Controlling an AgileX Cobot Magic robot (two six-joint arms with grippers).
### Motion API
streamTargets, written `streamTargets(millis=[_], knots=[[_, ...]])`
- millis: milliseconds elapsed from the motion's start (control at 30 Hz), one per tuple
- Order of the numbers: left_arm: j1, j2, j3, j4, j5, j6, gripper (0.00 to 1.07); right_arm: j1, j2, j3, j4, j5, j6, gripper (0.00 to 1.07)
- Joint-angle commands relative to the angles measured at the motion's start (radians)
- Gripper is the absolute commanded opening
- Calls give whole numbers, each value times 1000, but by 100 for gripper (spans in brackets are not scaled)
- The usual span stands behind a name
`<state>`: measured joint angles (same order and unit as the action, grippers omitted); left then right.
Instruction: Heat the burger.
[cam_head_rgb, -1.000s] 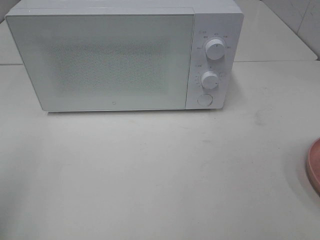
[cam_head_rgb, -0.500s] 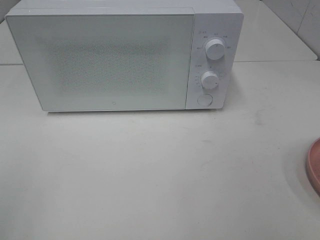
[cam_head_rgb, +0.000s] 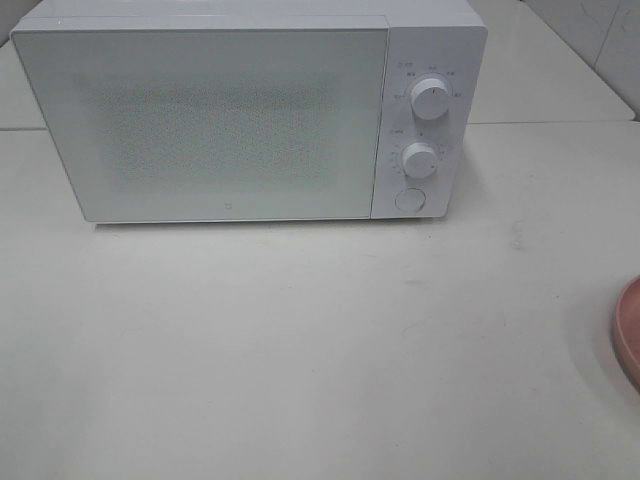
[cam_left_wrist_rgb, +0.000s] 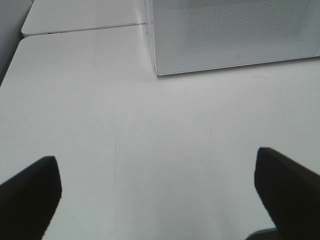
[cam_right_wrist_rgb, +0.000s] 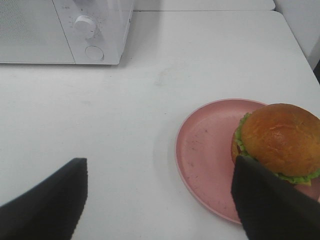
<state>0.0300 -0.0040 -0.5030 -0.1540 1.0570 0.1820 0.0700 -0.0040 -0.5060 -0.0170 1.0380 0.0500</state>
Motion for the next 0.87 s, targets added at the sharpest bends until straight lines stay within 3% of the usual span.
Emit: streamTargets(millis=[33, 867], knots=[[4, -30, 2, -1, -15, -12, 103, 0, -18, 0, 2, -1, -4, 76], [4, -28, 2, 1, -15, -12, 103, 0, -18, 0, 2, -1, -4, 76]])
